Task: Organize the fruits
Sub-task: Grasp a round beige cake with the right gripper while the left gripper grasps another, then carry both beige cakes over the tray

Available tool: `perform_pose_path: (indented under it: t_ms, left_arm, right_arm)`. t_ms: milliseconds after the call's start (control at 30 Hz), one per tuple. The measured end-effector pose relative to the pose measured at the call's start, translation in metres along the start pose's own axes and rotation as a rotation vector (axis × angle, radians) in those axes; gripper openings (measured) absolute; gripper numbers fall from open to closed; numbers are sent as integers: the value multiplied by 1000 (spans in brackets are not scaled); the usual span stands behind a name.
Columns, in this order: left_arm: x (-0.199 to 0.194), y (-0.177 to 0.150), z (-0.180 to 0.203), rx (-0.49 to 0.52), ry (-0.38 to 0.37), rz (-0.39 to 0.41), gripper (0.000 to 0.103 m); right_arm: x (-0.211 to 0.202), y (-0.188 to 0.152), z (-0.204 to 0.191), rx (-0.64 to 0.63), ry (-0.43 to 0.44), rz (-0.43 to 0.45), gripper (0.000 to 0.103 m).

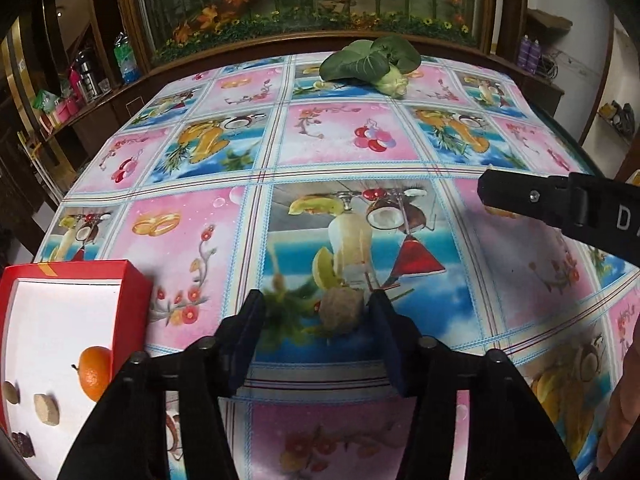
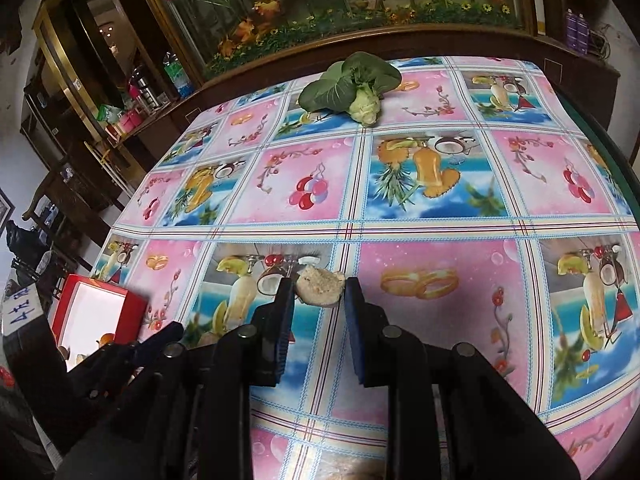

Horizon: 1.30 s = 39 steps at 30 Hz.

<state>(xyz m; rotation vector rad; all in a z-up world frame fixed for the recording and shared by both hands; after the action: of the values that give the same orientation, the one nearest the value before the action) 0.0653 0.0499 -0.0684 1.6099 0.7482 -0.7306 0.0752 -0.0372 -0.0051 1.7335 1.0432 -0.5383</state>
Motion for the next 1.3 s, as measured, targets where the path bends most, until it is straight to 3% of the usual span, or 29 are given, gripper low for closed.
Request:
perform_pose_path:
  t_ms: [133, 367, 667, 933, 1300]
  left_arm:
    - [-2, 1, 11, 15, -46, 12, 22]
    - [-8, -1, 14, 23, -13, 26, 21]
    - [-59, 2, 2, 11, 76, 148, 21]
    - [-107, 1, -29, -38, 146, 255, 21]
    - [-136, -23, -71, -102, 235, 293, 21]
  right_arm:
    - [-2, 0, -3, -3, 5, 6, 27]
    - [-9, 1, -9, -12, 18, 37, 27]
    - [-21, -2, -28, -45, 56, 105, 27]
    - [-31, -16, -56, -105, 102, 143, 27]
    - [-36, -50, -98, -234, 146, 147, 28]
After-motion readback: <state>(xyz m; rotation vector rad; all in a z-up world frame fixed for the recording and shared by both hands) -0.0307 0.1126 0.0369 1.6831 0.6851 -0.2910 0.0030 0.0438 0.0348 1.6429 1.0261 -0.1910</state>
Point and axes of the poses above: each gripper's, at about its wrist camera, not at the fingertips, and x roughly the way its jaws point, z to its right, y to its top, the point moved 9 cm from there along x, roughly the way its jaws point, and after that the axes turned 8 degrees about x, right-handed, at the moved point
